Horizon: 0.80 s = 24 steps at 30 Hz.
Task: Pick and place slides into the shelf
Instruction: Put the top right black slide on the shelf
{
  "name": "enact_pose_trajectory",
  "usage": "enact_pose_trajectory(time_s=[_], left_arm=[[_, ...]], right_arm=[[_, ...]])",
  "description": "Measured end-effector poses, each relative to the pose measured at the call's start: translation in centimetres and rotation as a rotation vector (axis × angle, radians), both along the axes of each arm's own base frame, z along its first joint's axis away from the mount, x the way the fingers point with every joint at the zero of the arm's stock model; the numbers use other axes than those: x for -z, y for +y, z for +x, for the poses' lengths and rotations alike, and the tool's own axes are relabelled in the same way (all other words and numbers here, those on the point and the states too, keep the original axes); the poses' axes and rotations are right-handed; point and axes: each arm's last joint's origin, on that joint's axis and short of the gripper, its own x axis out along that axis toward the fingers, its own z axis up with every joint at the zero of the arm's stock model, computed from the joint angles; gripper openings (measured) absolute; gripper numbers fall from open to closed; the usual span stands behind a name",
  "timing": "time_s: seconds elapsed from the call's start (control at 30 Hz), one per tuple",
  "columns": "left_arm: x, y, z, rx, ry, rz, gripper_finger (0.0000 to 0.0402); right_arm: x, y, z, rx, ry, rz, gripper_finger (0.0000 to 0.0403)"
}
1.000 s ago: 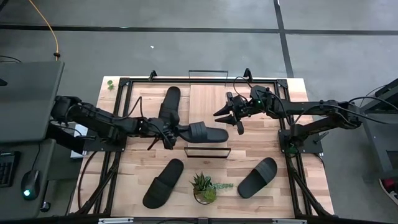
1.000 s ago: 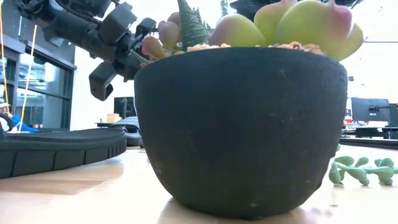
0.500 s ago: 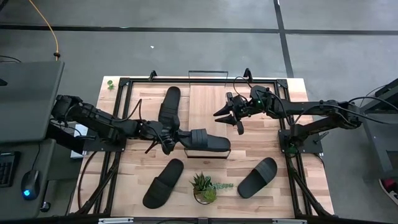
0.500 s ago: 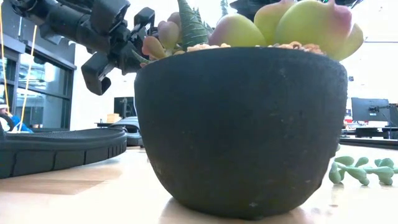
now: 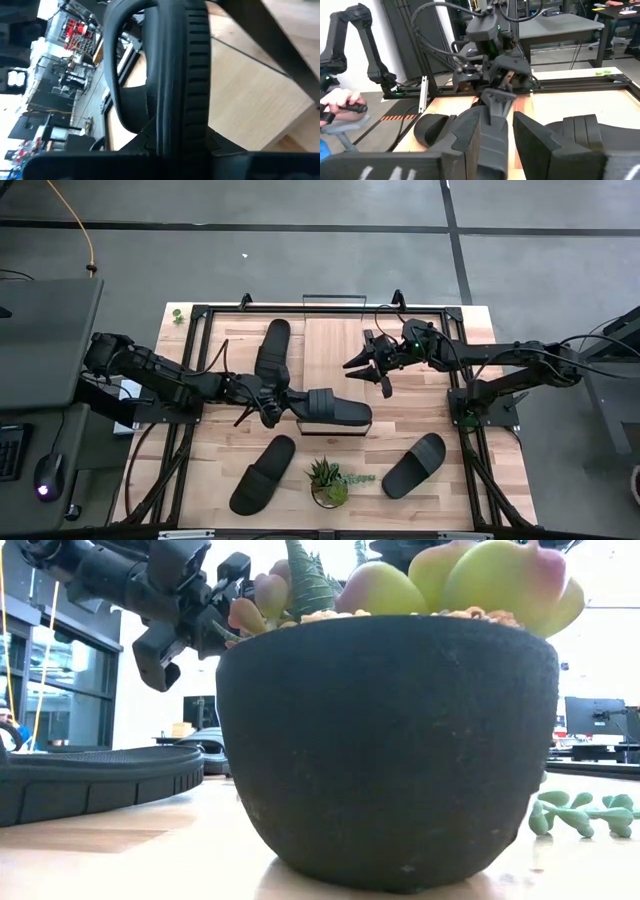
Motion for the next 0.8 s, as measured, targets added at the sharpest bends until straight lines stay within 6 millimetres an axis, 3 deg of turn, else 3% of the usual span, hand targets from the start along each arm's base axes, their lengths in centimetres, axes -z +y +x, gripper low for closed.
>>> enact_pose_trajectory(time_s=[0.4, 0.8], left_arm=[[3.9, 0.0, 2.1, -0.004, 0.084, 0.068, 0.0036], [4.6, -0.1, 2.2, 0.018, 0.103, -0.012, 0.004]], right_arm=[[0.0, 0.0, 0.0, 0.0, 0.0, 0.0, 0.0108], [0.0, 0.0, 0.0, -0.001, 0.0, -0.002, 0.0108]])
